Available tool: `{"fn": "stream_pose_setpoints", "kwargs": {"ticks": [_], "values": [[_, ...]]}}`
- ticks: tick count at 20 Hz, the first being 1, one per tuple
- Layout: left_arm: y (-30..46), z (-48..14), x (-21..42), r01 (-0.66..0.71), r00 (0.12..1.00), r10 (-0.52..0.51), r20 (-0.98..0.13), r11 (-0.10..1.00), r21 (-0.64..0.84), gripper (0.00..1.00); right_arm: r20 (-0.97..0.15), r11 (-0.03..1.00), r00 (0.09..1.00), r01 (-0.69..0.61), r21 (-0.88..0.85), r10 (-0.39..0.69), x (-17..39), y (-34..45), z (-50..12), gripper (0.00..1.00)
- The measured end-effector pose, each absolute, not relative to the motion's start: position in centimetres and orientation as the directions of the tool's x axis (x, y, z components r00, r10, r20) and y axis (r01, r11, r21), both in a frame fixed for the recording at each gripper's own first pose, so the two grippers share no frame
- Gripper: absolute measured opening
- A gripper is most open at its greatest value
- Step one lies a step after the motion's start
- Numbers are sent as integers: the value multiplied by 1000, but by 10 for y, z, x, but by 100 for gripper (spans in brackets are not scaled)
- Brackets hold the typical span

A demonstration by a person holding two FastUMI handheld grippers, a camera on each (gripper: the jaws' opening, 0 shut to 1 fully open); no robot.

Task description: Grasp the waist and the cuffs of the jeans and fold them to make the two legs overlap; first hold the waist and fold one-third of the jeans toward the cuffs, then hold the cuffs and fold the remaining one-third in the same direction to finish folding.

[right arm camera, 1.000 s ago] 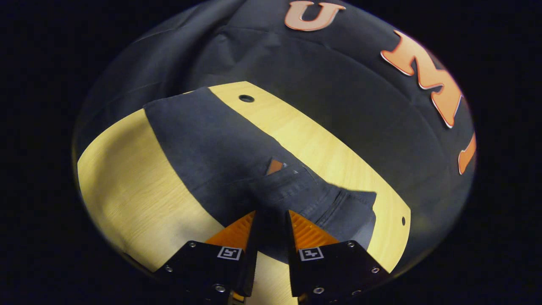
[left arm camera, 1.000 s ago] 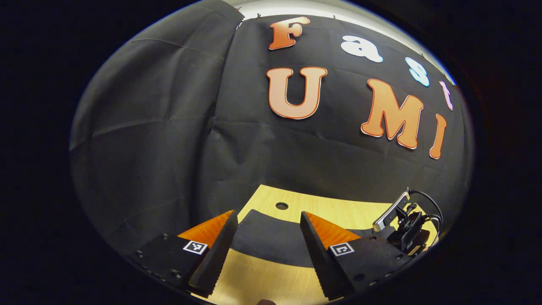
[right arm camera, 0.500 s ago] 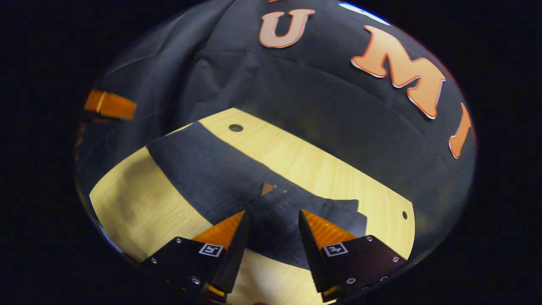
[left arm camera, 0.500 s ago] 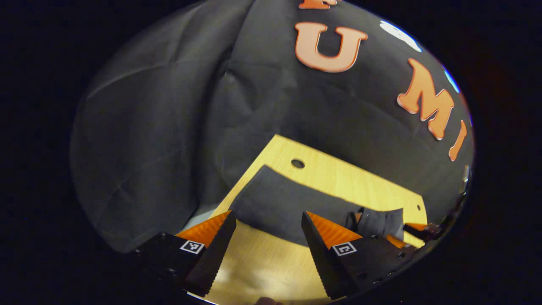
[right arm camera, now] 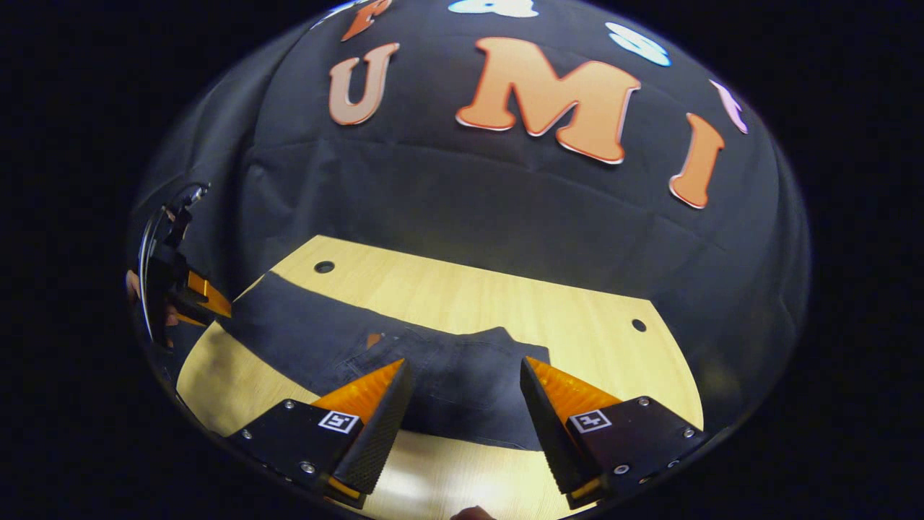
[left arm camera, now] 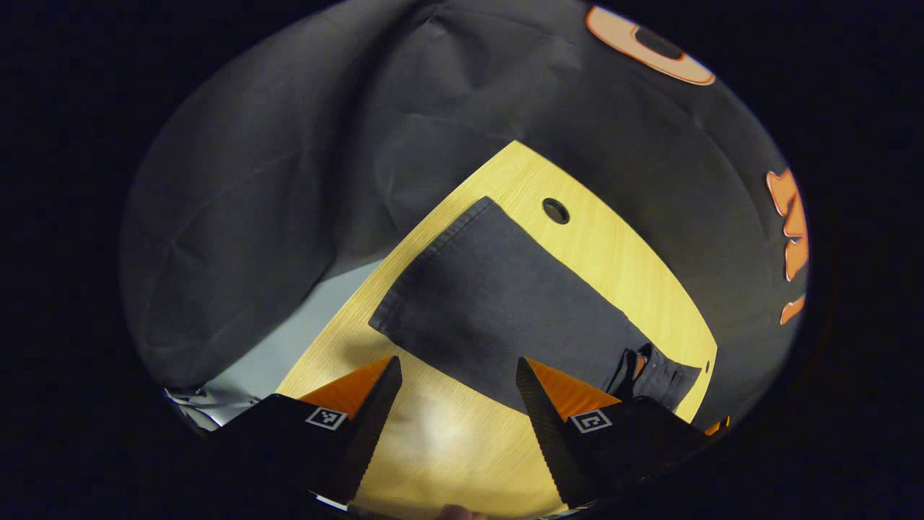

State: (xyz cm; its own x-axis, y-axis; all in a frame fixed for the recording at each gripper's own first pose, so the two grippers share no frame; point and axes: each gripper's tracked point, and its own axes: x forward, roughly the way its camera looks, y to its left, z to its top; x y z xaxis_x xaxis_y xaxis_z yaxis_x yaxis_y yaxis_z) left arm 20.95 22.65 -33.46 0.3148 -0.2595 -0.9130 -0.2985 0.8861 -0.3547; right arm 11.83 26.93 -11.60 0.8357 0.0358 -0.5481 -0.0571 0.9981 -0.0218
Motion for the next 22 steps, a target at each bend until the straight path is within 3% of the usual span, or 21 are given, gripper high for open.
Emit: {"fn": "stream_pose_setpoints", "kwargs": {"ticks": [6, 10, 15, 18, 19, 20, 22], "values": [[235, -384, 217, -403, 165, -205, -965, 879, -256, 96, -551, 997, 830, 69, -43, -81, 86, 212, -113, 93], [239, -405, 214, -441, 96, -133, -986, 883, -162, 96, -552, 995, 828, 92, -39, -98, 77, 192, -111, 93], [235, -407, 223, -415, 81, -37, -996, 907, -67, 93, -540, 997, 838, 74, -32, -80, 86, 179, -108, 93], [230, -404, 226, -407, 123, -40, -992, 909, -87, 79, -541, 998, 839, 56, -17, -57, 90, 177, -114, 93], [227, -406, 233, -378, 181, -47, -982, 919, -114, 77, -549, 999, 834, 45, -20, -49, 91, 177, -119, 93], [220, -408, 241, -365, 263, -85, -961, 913, -181, 57, -558, 999, 828, 42, -28, -51, 90, 171, -125, 93], [216, -406, 242, -345, 297, -102, -949, 915, -207, 16, -566, 999, 823, 42, -21, -47, 89, 164, -130, 93]]}}
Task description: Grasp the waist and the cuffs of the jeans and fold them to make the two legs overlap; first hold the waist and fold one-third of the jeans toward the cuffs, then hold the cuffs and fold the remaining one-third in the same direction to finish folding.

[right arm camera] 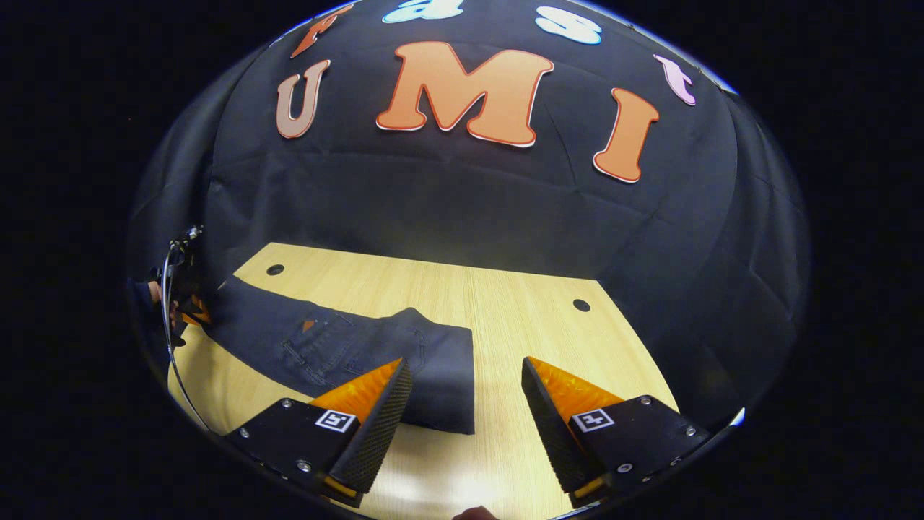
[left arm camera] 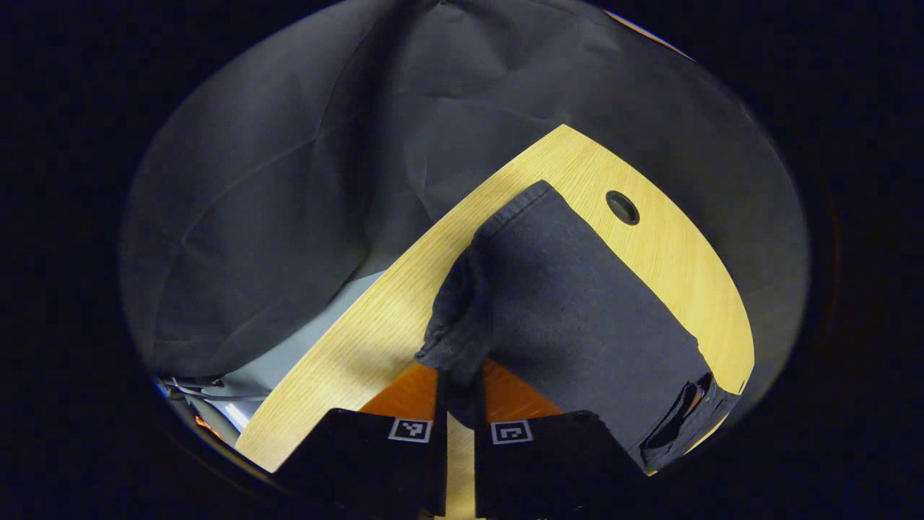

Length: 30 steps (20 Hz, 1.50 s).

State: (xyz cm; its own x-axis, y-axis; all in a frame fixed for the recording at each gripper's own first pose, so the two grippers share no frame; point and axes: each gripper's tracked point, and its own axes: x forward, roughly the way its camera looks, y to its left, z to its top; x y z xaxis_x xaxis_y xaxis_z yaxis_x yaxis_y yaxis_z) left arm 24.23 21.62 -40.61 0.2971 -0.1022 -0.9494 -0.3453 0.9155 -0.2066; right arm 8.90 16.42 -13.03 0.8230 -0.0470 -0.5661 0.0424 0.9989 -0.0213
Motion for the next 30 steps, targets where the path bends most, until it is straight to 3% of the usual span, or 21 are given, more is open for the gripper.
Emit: {"fn": "stream_pose_setpoints", "kwargs": {"ticks": [1, 2, 5, 10, 19, 24, 30], "values": [[217, -402, 234, -360, 292, -112, -950, 907, -217, 16, -568, 999, 822, 43, -12, -42, 88, 161, -131, 93], [214, -401, 235, -368, 276, -129, -952, 901, -229, 5, -568, 999, 822, 42, -9, -40, 88, 158, -132, 93], [212, -373, 245, -362, 380, -154, -912, 883, -300, 5, -558, 999, 828, 46, -22, -50, 90, 143, -129, 93], [203, -301, 257, -225, 530, -168, -831, 917, -329, 5, -550, 999, 833, 52, -12, -50, 101, 133, -127, 93], [200, -183, 266, -18, 657, -282, -699, 921, -388, 5, -531, 1000, 847, -19, -2, 15, 122, 147, -124, 93], [146, -129, 258, 113, 683, -365, -633, 909, -402, 5, -523, 999, 852, -29, 16, 33, 131, 143, -125, 94], [68, -98, 242, 279, 654, -461, -600, 884, -376, 5, -524, 999, 851, -27, 21, 34, 137, 129, -131, 94]]}}
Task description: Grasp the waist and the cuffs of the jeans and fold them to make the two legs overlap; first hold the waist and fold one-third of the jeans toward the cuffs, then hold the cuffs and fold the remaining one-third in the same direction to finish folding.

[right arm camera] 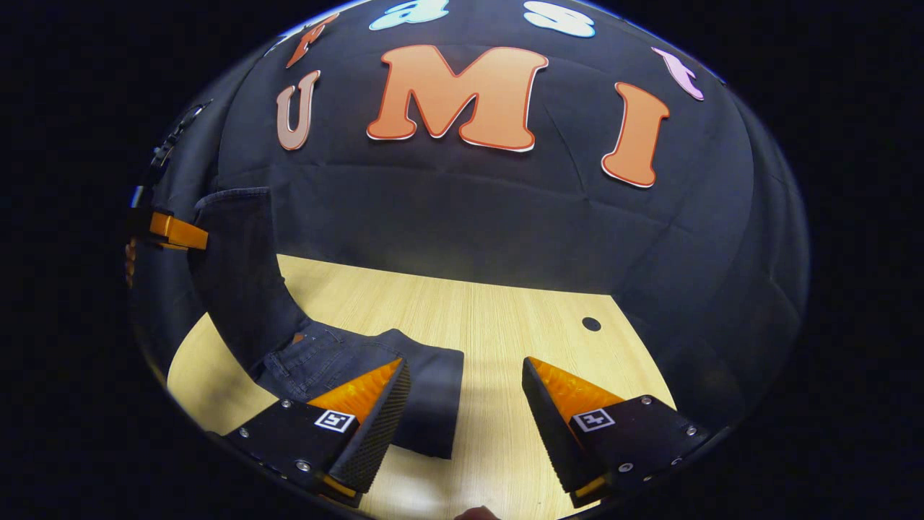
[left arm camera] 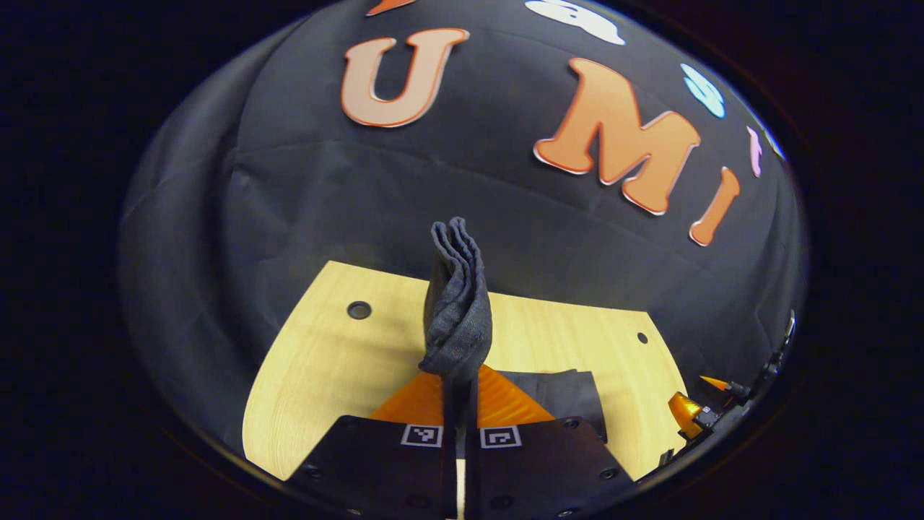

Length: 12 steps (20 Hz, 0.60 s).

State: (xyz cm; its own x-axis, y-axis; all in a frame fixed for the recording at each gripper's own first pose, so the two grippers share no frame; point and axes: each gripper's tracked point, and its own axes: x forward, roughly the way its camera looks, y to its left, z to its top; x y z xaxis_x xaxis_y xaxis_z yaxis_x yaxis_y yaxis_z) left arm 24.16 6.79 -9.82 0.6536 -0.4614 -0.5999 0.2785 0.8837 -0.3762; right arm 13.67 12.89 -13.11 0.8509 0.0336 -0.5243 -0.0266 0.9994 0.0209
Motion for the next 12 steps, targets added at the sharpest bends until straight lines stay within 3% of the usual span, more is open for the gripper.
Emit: {"fn": "stream_pose_setpoints", "kwargs": {"ticks": [12], "values": [[-85, -109, 180, 480, 480, -593, -647, 795, -372, 5, -556, 999, 830, -11, 31, 27, 135, 97, -153, 95]]}}
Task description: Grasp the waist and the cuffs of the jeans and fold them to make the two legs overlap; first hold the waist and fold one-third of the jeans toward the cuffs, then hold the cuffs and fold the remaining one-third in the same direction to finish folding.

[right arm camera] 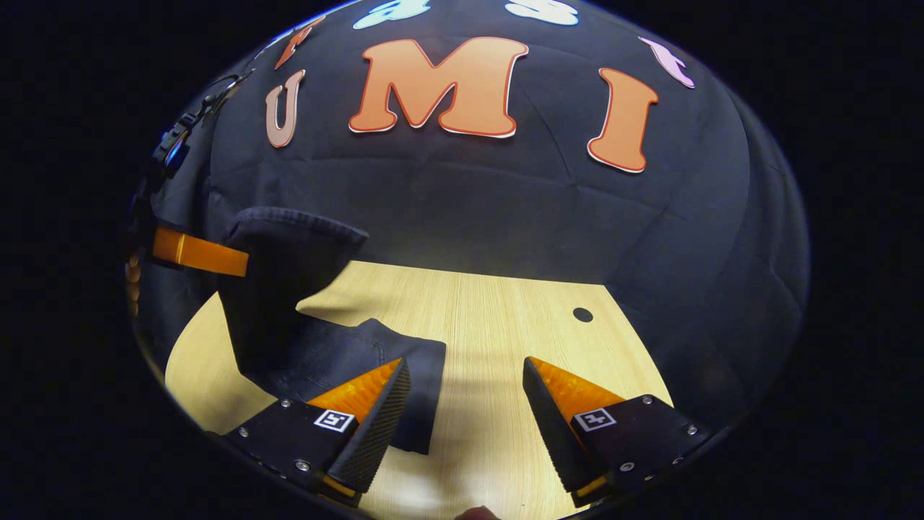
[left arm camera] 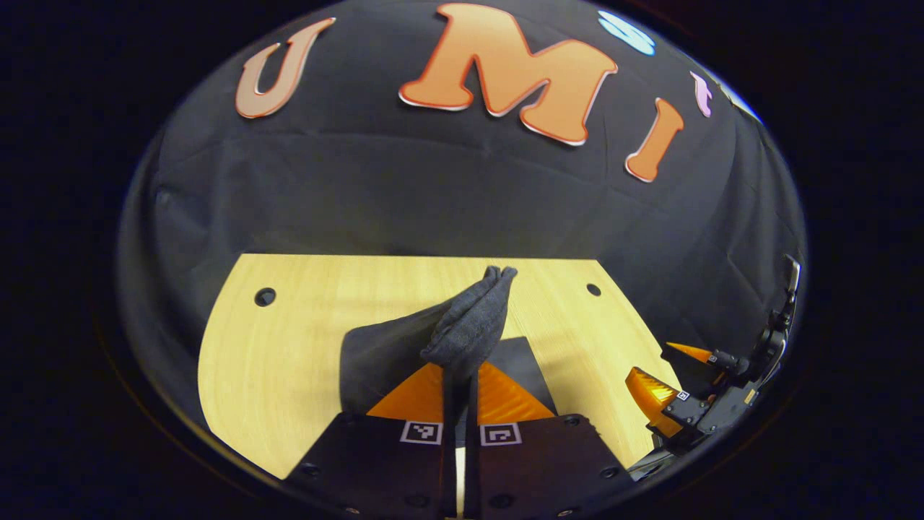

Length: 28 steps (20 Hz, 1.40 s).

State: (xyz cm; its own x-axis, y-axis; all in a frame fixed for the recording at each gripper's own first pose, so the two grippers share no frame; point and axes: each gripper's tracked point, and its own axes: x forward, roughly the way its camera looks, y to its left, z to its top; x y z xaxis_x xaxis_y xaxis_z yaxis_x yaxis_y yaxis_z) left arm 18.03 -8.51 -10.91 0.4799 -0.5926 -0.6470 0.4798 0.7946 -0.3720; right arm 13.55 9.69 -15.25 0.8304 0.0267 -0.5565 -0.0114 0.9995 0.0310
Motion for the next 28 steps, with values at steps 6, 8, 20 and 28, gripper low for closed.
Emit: {"fn": "stream_pose_setpoints", "kwargs": {"ticks": [6, 8, 20, 28], "values": [[-134, -153, 153, 527, 412, -565, -715, 788, -319, 5, -576, 1000, 817, -2, 31, 20, 132, 76, -165, 95], [-146, -166, 141, 553, 387, -542, -746, 784, -282, 5, -584, 999, 812, 6, 39, 18, 130, 68, -171, 95], [-171, -175, 66, 703, 311, -602, -735, 666, -248, 75, -547, 998, 835, -41, 50, 62, 135, 63, -162, 95], [-91, -105, 121, 514, 684, -528, -504, 838, -180, 95, -315, 992, 942, -104, 65, 119, 140, 91, -85, 95]]}}
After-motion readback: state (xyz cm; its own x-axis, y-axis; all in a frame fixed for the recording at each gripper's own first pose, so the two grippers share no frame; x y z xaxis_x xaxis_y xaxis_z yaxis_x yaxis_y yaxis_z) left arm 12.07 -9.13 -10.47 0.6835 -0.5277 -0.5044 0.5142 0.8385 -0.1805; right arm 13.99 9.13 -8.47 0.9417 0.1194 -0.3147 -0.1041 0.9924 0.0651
